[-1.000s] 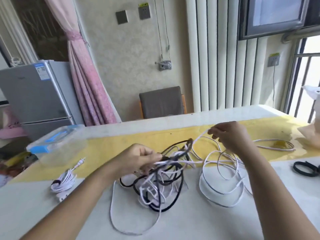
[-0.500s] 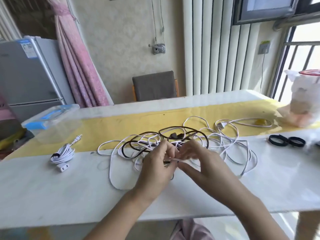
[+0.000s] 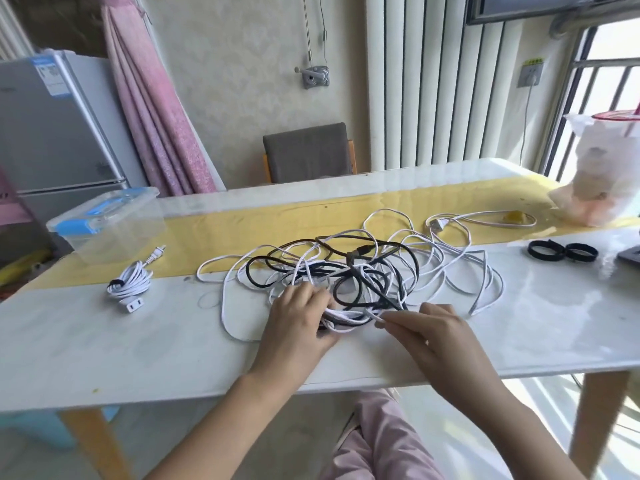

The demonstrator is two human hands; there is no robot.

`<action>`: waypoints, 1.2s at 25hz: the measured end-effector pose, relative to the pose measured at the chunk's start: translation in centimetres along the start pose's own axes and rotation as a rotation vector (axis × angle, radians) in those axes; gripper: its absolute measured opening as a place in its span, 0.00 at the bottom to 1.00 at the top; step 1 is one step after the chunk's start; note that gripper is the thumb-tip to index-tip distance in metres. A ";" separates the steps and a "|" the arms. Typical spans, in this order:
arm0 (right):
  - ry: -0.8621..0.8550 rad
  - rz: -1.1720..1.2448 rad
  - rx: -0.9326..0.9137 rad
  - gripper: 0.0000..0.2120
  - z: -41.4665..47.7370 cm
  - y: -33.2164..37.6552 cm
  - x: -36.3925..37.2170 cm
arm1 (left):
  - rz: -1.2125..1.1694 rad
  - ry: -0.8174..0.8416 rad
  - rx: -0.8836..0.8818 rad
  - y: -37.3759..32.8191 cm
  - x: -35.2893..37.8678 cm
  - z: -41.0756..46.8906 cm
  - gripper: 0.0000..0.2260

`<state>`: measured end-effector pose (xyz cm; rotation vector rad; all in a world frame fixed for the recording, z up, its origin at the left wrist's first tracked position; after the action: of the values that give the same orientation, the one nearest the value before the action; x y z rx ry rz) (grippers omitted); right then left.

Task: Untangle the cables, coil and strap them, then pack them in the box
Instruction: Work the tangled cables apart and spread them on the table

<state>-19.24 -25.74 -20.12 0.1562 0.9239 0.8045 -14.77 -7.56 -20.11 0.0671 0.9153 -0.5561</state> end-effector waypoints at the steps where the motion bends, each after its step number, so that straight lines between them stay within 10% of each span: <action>1: 0.005 0.042 0.023 0.10 0.3 -0.2 -0.1 | 0.041 0.029 0.000 0.1 0.2 0.6 0.16; 11: 0.035 -0.181 -0.119 0.13 12.2 -1.5 0.5 | 0.399 -0.140 -0.332 9.3 -0.6 11.1 0.12; 18: 0.495 -0.139 0.062 0.10 14.3 -2.9 1.1 | 0.482 0.012 -0.187 6.5 0.0 2.4 0.22; 26: 0.522 -0.287 -0.357 0.07 19.6 1.7 2.4 | -0.084 0.249 -0.234 4.8 1.4 7.5 0.16; 30: 0.263 -0.141 -0.181 0.05 25.6 0.5 -2.4 | -0.125 -0.017 -0.086 7.7 -4.1 13.8 0.15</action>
<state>-0.83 -21.69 -2.60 -0.1751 1.0905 0.7839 -2.90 -3.09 -9.77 -0.0724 0.9299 -0.6313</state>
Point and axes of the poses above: each hand's wrist, its own z-axis towards the middle knuckle, its own x-axis out of the palm, y = z × x, the point moved 5 cm from there along z, towards the middle knuckle, and after that the axes turned 6 degrees about -x, right-handed, at the moved point
